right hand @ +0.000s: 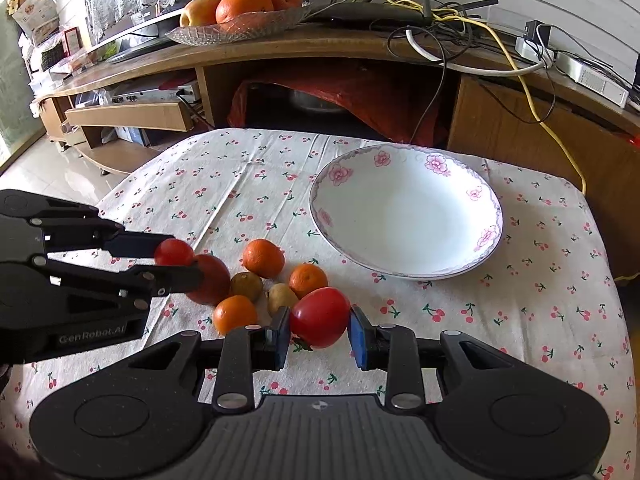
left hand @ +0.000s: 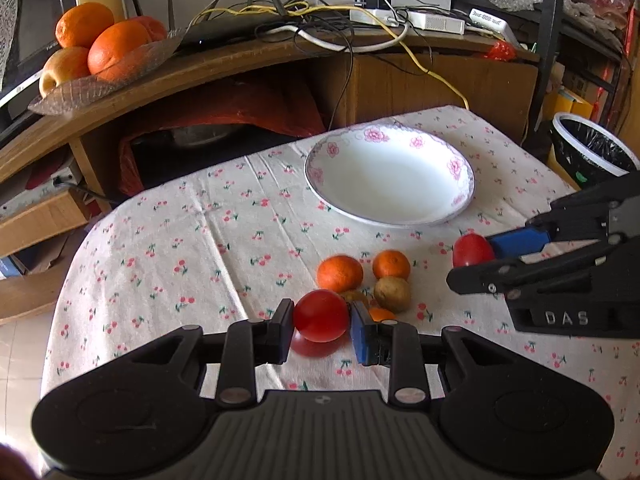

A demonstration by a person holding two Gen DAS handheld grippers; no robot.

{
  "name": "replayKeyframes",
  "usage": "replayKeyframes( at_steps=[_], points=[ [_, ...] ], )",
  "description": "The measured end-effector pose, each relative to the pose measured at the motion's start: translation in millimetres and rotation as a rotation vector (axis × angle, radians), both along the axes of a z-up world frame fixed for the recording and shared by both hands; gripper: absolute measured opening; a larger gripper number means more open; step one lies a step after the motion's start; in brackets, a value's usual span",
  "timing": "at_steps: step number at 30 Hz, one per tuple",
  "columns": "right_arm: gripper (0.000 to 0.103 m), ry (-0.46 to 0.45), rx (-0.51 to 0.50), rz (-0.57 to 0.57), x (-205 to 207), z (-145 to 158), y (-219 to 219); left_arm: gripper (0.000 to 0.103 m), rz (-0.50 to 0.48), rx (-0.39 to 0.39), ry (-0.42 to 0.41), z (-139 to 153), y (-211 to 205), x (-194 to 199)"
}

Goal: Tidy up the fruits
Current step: 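Carry the held red tomatoes with both grippers over the white bowl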

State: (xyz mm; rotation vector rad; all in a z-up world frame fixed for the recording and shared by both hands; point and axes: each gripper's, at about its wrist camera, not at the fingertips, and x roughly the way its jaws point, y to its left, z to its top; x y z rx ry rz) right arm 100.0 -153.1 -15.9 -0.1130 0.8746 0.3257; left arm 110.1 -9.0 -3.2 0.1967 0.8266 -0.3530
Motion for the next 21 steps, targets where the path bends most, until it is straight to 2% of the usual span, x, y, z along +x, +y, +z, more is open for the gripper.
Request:
replayKeyframes(
  at_steps=[9,21],
  points=[
    [0.026,-0.016,-0.009,-0.036,15.5,4.6,-9.2,0.038,-0.026,-0.001,-0.006,1.0,-13.0,17.4],
    [0.026,-0.076,-0.058,-0.083,38.8,15.2,-30.0,0.038,-0.051,0.016,-0.058,9.0,-26.9,41.8]
  ],
)
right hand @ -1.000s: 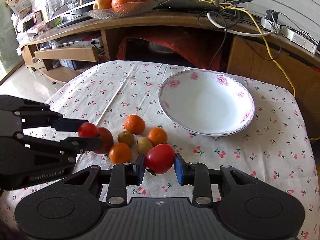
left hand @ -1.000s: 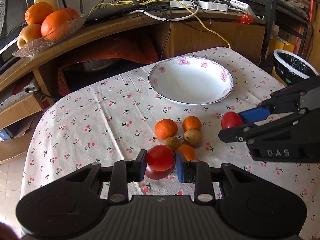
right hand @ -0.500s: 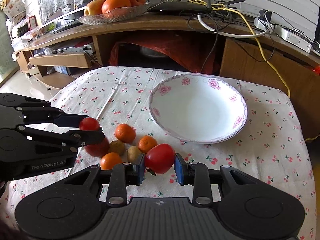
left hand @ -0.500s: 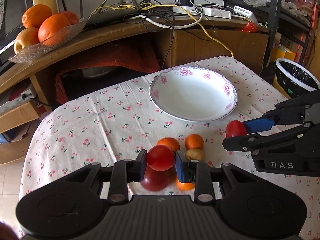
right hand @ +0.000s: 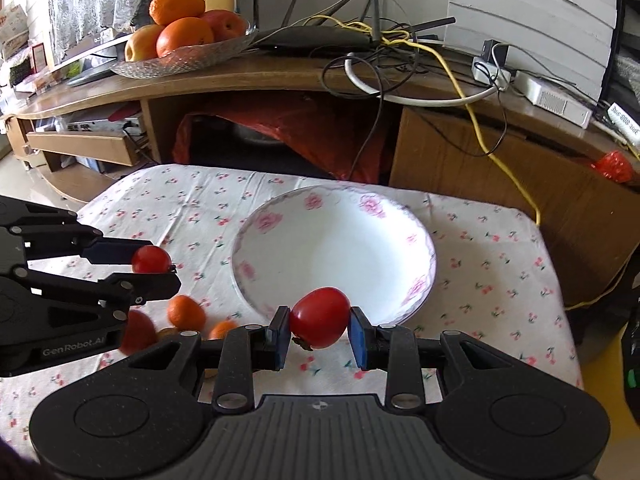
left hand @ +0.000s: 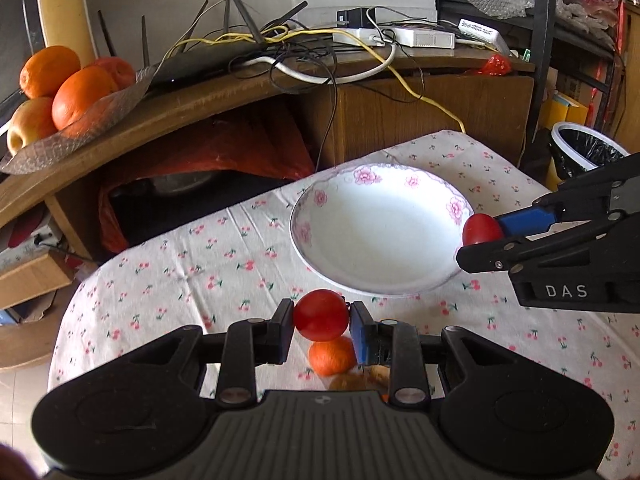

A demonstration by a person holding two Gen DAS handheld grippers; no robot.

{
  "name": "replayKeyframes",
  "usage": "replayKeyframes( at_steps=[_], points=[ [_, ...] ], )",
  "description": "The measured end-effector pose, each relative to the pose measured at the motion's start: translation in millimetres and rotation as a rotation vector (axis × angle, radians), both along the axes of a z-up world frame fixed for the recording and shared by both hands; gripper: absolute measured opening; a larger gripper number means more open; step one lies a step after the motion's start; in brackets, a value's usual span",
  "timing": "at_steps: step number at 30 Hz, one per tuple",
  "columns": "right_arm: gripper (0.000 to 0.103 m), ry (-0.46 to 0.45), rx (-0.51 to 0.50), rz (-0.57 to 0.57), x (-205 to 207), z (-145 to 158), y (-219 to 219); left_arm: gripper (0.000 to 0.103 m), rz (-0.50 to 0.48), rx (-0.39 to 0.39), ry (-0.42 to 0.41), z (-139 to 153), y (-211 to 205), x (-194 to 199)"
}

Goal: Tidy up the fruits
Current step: 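Carry the held red tomatoes with both grippers over the white bowl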

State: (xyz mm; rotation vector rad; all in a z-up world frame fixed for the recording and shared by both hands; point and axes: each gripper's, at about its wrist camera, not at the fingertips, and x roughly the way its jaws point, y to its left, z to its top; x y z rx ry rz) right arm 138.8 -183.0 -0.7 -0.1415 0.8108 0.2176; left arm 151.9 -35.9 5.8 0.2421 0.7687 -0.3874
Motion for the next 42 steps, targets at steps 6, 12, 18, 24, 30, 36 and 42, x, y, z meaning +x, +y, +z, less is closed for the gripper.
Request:
replayKeyframes(
  at_steps=[6,12,18,24,30,36,42],
  points=[
    [0.026,-0.011,-0.043,0.001,12.6,-3.9,-2.4,0.038,-0.014,0.018,-0.006,-5.6,-10.0,13.9],
    [0.026,0.008,-0.056,-0.006,27.0,-11.9,-8.4,0.038,-0.024,0.028,0.002,-14.0,-19.4,29.9],
    [0.026,0.014,-0.063,0.001,37.0,-17.3,-8.8,0.038,-0.037,0.038,0.01,-21.6,-27.6,42.5],
    [0.026,0.026,-0.074,0.009,46.4,-24.8,-9.5,0.038,-0.043,0.045,0.019,-28.0,-32.1,51.3],
    [0.027,0.038,-0.078,0.011,51.1,-30.2,-11.3,0.038,-0.058,0.051,0.02,-32.9,-37.6,54.0],
    [0.027,0.042,-0.072,0.022,53.1,-32.3,-10.6,0.039,-0.056,0.049,0.025,-34.4,-37.6,56.2],
    [0.028,0.04,-0.07,0.021,53.9,-32.7,-11.6,0.039,-0.06,0.057,0.021,-34.6,-38.5,56.3]
  ],
)
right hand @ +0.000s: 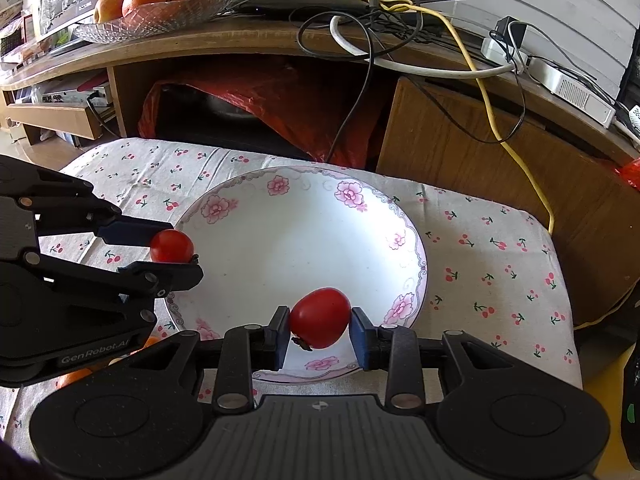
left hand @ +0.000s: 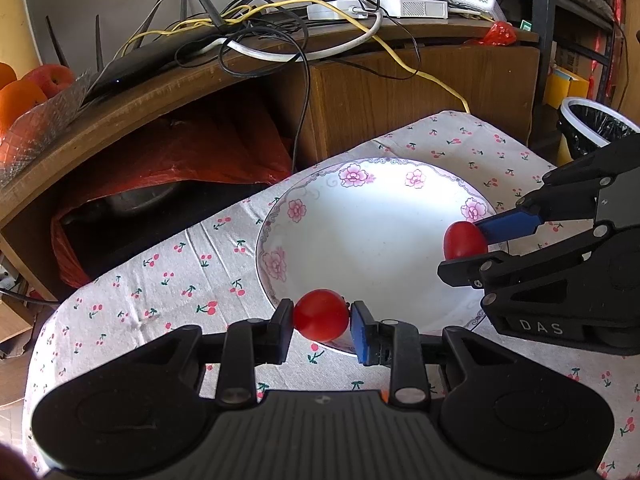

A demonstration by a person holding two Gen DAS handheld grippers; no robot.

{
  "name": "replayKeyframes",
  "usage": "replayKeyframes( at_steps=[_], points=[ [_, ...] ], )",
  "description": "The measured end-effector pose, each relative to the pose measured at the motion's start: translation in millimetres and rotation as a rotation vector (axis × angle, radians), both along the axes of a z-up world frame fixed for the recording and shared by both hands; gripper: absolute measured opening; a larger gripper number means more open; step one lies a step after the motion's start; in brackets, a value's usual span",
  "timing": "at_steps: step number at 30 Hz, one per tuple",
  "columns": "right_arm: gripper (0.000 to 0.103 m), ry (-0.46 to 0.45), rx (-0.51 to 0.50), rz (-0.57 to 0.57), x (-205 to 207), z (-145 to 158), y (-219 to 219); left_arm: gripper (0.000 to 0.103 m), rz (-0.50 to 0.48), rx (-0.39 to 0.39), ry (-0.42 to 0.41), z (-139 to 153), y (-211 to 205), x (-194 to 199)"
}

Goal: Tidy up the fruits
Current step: 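Carry the held red tomatoes with both grippers over the white bowl, then open both grippers to drop the red tomatoes into the bowl, then grasp a small orange with the right gripper while the left gripper grasps the dark red tomato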

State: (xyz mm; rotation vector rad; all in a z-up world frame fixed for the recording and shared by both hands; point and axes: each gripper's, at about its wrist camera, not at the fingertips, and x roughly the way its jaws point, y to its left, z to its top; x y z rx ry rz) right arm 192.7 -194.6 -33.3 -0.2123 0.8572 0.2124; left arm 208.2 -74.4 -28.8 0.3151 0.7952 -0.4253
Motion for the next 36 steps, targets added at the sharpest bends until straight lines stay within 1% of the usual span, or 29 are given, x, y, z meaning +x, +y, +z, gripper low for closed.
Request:
replayKeyframes(
  at_steps=[3,5,6,8,20,36],
  points=[
    [0.029,0.003,-0.003,-0.003,0.4,-0.8,-0.6,0.041,0.005,-0.001,0.002,0.0,0.1,0.8],
    [0.032,0.001,-0.003,-0.004,0.4,-1.0,-1.0,0.045,0.007,-0.003,0.002,0.2,0.1,1.0],
    [0.035,-0.001,-0.005,-0.004,0.4,-0.8,-0.8,0.046,0.008,-0.005,0.003,0.3,0.5,1.4],
    [0.036,-0.006,-0.001,-0.002,0.2,0.5,-0.8,0.047,0.008,-0.007,0.004,0.5,0.5,1.8],
    [0.036,-0.03,0.011,-0.02,-3.0,9.4,-3.4,0.048,0.012,-0.01,-0.018,8.1,3.9,-2.7],
    [0.036,-0.048,0.023,-0.004,-20.5,21.0,6.0,0.049,0.014,-0.009,-0.037,19.2,13.6,-18.1]
  ],
)
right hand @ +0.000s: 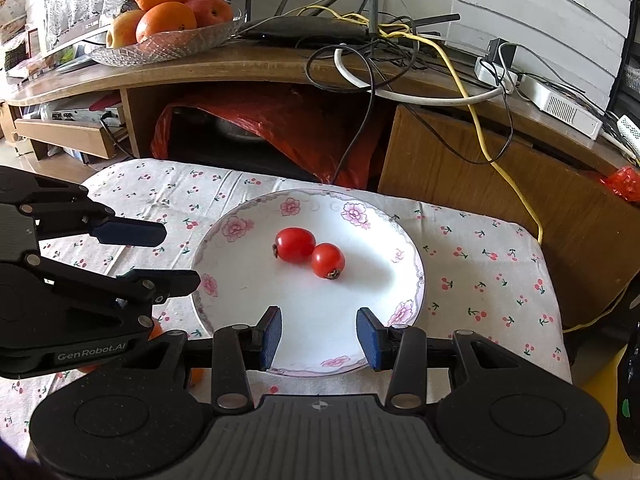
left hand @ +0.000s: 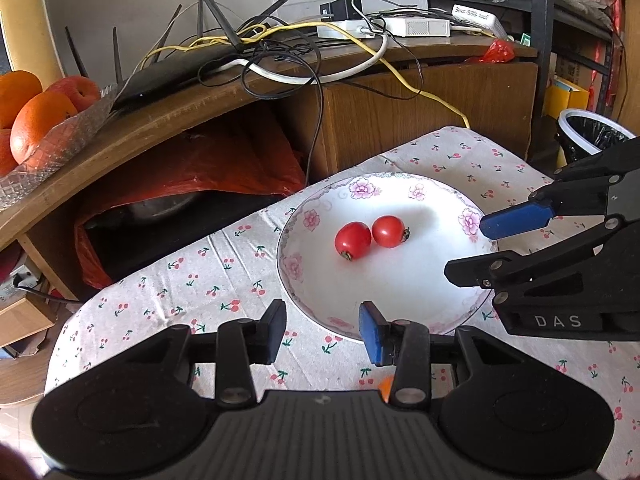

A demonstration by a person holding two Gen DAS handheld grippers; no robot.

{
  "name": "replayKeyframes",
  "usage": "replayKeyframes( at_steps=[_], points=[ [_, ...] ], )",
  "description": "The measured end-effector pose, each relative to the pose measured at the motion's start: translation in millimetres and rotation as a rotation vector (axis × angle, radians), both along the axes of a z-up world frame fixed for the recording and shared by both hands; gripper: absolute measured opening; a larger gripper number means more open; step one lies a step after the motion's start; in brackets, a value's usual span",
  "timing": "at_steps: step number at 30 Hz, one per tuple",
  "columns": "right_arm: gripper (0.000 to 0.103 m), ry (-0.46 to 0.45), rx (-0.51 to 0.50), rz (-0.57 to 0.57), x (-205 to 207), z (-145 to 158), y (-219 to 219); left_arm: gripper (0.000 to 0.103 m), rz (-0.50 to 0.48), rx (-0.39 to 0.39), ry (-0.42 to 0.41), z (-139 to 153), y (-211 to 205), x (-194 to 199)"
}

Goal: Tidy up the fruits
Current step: 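Grasp a small orange with the right gripper while the left gripper grasps the dark red tomato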

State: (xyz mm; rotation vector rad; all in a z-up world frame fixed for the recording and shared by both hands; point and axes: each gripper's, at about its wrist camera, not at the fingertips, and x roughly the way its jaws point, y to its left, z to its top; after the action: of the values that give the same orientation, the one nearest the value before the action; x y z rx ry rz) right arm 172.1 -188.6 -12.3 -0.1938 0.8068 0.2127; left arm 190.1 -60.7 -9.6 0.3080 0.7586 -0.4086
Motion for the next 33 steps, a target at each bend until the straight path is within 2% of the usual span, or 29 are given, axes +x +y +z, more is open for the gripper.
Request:
replayKeyframes(
  at_steps=[10,20,23,28,33],
  points=[
    [0.037,0.007,0.007,0.001,-17.7,3.7,6.5,0.049,-0.008,-0.006,-0.008,7.8,10.0,-16.9],
    [0.038,0.041,0.05,0.048,-46.8,6.6,29.3,0.05,0.003,-0.011,0.014,11.0,39.1,-38.8],
    [0.041,0.068,0.075,0.084,-56.6,5.2,40.7,0.05,0.005,-0.018,0.035,10.1,52.3,-44.6],
    [0.041,0.115,0.083,0.135,-67.7,-3.7,58.8,0.05,-0.003,-0.011,0.056,7.4,73.3,-54.0],
    [0.041,0.171,0.096,0.141,-68.9,-16.9,68.8,0.05,-0.013,-0.011,0.082,1.1,84.1,-57.3]
  ],
)
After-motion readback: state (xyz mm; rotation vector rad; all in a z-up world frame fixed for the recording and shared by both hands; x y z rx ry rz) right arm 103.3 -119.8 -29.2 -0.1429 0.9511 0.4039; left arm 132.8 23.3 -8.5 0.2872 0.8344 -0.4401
